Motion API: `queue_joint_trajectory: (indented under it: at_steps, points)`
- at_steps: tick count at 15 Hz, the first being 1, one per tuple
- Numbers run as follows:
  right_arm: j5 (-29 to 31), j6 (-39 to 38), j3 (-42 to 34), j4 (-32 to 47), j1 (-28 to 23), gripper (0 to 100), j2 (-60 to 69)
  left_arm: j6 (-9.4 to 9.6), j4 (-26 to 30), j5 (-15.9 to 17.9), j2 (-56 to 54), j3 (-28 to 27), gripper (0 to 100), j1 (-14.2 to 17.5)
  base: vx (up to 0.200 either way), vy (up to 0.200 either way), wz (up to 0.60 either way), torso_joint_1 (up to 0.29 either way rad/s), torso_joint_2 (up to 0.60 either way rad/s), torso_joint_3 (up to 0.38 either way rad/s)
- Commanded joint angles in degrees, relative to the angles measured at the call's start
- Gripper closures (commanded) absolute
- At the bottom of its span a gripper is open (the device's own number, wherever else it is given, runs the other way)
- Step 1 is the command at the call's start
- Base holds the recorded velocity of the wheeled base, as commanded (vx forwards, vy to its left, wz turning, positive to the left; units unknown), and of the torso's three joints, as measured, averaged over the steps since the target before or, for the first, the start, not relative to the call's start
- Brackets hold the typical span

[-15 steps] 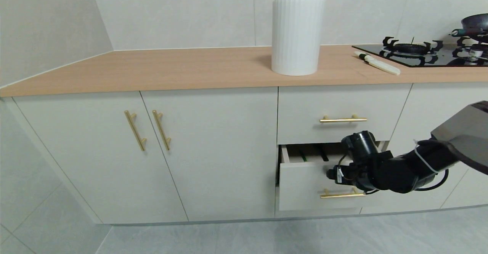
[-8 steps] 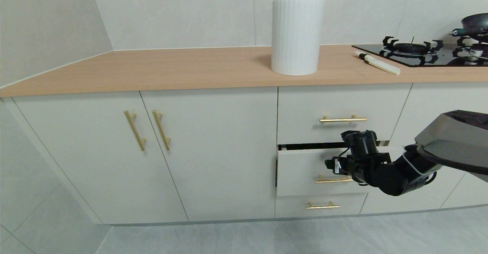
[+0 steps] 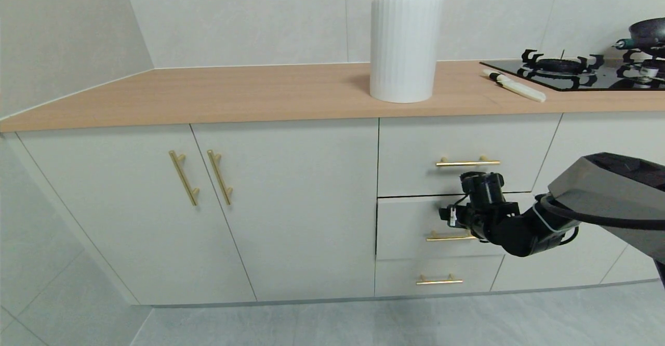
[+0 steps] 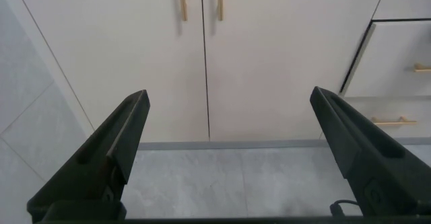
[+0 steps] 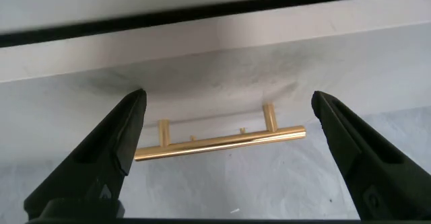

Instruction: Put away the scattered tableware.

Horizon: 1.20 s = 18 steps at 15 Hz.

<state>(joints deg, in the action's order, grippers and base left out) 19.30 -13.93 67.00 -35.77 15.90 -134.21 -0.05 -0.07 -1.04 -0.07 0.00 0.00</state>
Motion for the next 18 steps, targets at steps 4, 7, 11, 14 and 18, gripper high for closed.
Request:
queue_joint_trajectory:
  at_steps: [4, 7, 11, 14, 18]
  points:
    - [0.0, -0.3, 6.3, 0.0, -1.3, 0, -3.1, -0.04, 0.0, 0.0, 0.1, 0.0, 0, 0.0, 0.000, 0.000, 0.00, 0.000, 0.00, 0.000]
    - [0.0, -0.3, 6.9, 0.0, -1.6, 0, -2.6, -0.04, 0.0, 0.0, 0.1, 0.0, 0, 0.0, 0.000, 0.000, 0.00, 0.000, 0.00, 0.000]
    - [-0.2, -0.1, -1.4, 0.7, -1.1, 0, 6.4, 0.05, 0.0, 0.0, 0.1, 0.0, 0, 0.0, 0.000, 0.000, 0.00, 0.000, 0.00, 0.000]
    - [-0.5, 0.1, -16.4, 0.7, -0.4, 0, 21.4, -0.04, 0.0, 0.0, 0.1, 0.0, 0, 0.0, 0.000, 0.000, 0.00, 0.000, 0.00, 0.000]
    - [0.9, 2.4, -41.6, 0.8, -0.5, 0, 50.3, 0.05, 0.0, 0.0, 0.1, 0.0, 0, 0.0, 0.000, 0.000, 0.00, 0.000, 0.00, 0.000]
